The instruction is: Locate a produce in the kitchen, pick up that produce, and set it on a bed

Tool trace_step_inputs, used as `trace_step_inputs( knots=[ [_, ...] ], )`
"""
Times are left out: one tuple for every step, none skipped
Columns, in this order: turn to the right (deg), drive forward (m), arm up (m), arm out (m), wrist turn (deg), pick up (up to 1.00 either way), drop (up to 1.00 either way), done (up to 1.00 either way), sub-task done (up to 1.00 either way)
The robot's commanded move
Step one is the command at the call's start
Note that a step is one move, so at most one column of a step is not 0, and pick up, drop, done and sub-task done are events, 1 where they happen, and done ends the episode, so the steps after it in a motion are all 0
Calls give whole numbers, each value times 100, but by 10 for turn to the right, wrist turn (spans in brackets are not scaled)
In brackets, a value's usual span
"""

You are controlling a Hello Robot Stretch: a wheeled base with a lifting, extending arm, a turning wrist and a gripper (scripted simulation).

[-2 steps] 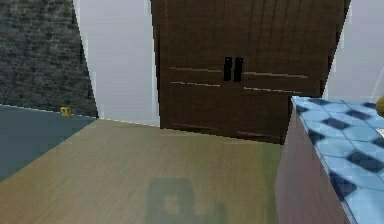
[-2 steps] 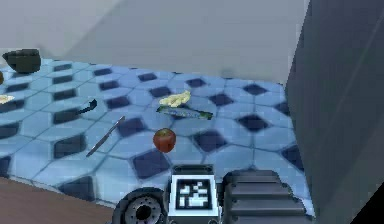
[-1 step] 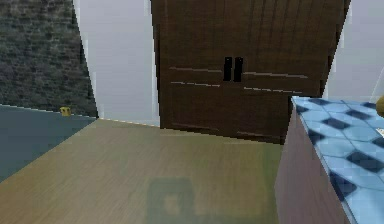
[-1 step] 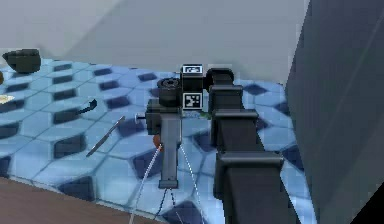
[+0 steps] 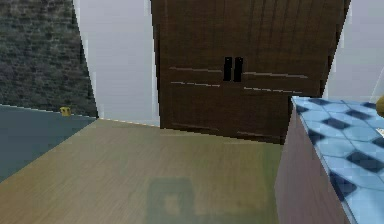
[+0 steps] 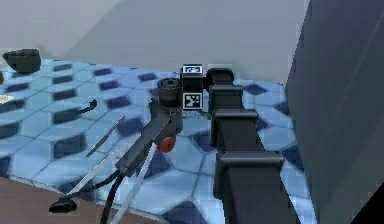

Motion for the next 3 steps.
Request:
trace_step_inputs(
  knots=[
    [0,0,0,0,450,0,0,0,0],
    [0,0,0,0,450,0,0,0,0],
    [0,0,0,0,270,0,0,0,0]
  ],
)
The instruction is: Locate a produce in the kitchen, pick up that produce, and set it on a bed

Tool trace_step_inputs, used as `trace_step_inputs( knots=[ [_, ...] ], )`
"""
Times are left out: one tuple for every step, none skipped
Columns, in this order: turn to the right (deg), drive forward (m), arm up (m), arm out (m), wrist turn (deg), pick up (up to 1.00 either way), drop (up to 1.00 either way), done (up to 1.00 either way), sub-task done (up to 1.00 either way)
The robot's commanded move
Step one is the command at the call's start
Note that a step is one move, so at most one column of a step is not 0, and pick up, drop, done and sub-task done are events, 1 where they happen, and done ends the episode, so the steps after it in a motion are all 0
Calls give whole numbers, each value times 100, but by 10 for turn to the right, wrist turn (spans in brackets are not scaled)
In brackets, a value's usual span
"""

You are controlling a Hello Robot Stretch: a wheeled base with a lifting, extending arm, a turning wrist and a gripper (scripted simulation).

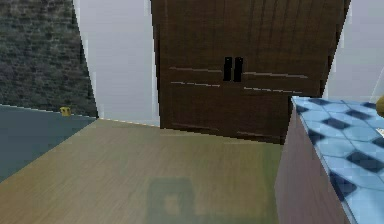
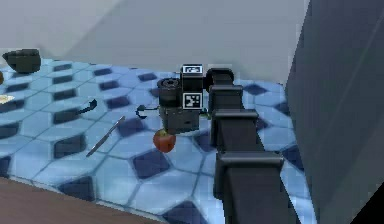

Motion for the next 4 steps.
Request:
trace_step_inputs(
  knots=[
    [0,0,-12,0,0,0,0,0,0],
    [0,0,0,0,0,100,0,0,0],
    [0,0,10,0,0,0,0,0,0],
    [0,0,2,0,0,0,0,0,0]
  ],
)
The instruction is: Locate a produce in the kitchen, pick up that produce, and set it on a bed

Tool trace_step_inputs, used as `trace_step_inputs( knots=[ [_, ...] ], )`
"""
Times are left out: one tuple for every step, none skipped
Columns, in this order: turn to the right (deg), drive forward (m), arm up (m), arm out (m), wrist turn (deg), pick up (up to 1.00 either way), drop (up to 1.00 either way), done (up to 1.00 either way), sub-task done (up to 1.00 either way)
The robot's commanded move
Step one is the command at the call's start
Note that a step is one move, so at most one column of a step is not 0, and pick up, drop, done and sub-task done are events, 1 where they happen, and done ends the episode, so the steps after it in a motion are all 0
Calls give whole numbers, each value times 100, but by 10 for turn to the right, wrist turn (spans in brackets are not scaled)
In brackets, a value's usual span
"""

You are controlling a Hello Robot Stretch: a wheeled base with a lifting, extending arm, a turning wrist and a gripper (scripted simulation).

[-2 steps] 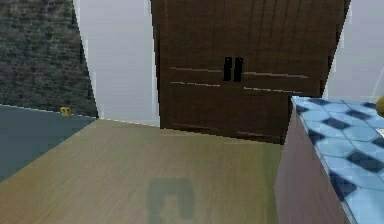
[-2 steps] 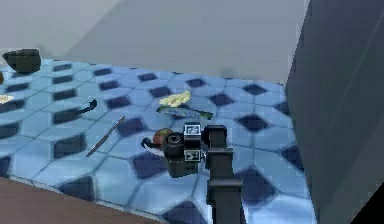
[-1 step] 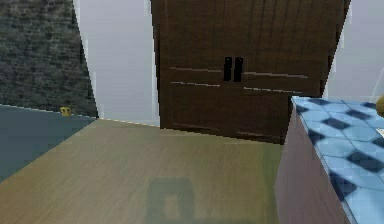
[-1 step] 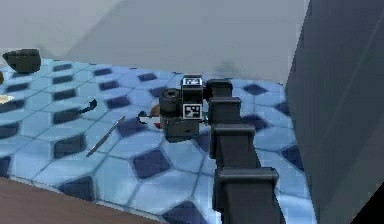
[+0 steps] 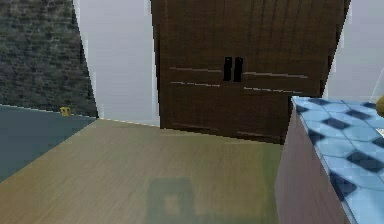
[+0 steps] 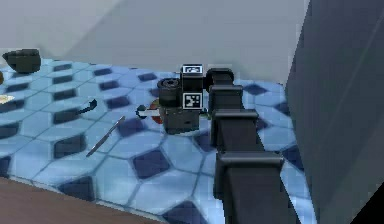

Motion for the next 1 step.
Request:
trace_step_inputs(
  knots=[
    [0,0,0,0,-450,0,0,0,0]
  ],
)
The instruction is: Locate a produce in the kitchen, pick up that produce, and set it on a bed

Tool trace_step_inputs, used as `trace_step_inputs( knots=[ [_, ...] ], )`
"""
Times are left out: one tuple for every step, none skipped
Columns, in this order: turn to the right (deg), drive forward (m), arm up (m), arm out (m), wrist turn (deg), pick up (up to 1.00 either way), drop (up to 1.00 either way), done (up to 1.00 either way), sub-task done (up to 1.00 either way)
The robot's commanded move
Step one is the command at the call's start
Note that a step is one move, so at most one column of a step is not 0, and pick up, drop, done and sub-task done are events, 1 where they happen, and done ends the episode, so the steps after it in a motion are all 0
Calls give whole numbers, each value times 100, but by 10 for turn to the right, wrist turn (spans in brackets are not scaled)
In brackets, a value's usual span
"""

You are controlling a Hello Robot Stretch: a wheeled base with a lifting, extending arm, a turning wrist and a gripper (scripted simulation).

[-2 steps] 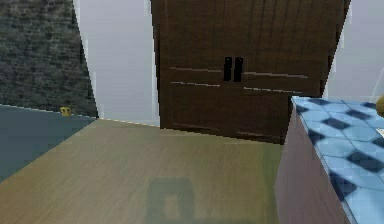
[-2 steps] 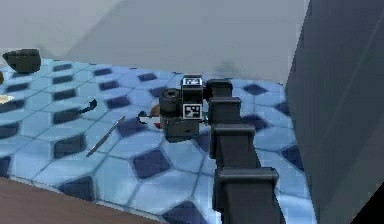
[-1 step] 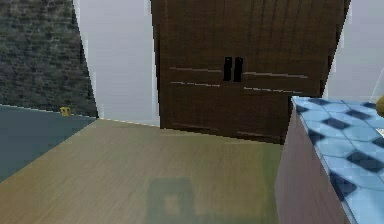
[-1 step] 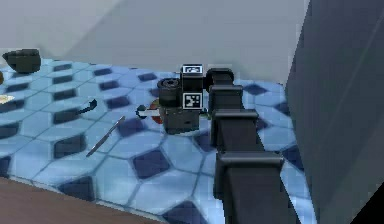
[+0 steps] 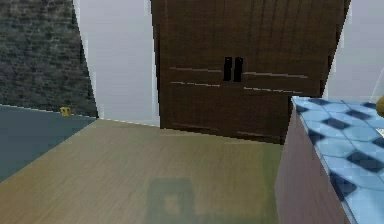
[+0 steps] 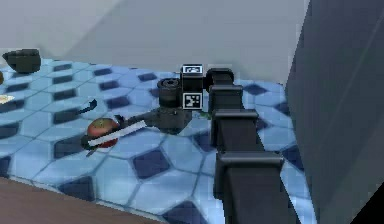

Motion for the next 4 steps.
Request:
trace_step_inputs(
  knots=[
    [0,0,0,0,-450,0,0,0,0],
    [0,0,0,0,-210,0,0,0,0],
    [0,0,0,-20,0,0,0,0,0],
    [-450,0,0,0,0,0,0,0,0]
  ],
)
